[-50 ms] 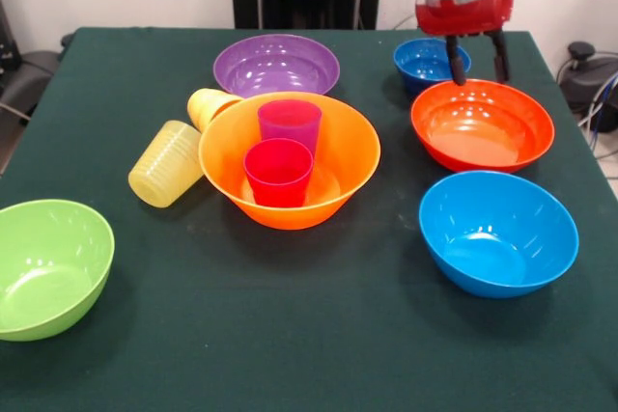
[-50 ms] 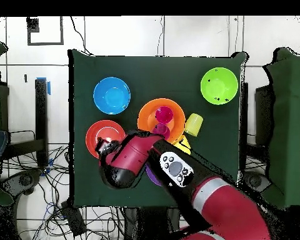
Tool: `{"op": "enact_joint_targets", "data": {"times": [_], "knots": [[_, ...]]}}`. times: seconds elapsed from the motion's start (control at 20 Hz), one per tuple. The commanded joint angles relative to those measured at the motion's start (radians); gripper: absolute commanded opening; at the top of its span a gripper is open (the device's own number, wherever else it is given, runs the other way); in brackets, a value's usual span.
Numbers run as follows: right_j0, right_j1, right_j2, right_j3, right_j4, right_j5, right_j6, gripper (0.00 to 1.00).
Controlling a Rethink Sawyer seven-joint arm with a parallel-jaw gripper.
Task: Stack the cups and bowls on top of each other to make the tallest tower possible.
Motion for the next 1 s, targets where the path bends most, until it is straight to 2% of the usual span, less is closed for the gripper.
{"op": "enact_joint_targets", "data": {"times": [0.05,0.2,0.4,0.8,0.95,1.0], "knots": [[0.077,0.022,-0.154,-0.114,-0.064,0.045,0.226,1.00],[0.100,-0.019,-0.202,-0.155,0.030,0.225,0.205,1.00],[0.093,-0.050,-0.207,-0.160,0.096,0.291,0.147,1.00],[0.061,-0.055,-0.196,-0.141,0.108,0.272,0.116,1.00],[0.072,-0.028,-0.202,-0.127,0.074,0.215,0.136,1.00],[0.084,-0.013,-0.214,-0.124,0.041,0.170,0.160,1.00]]}}
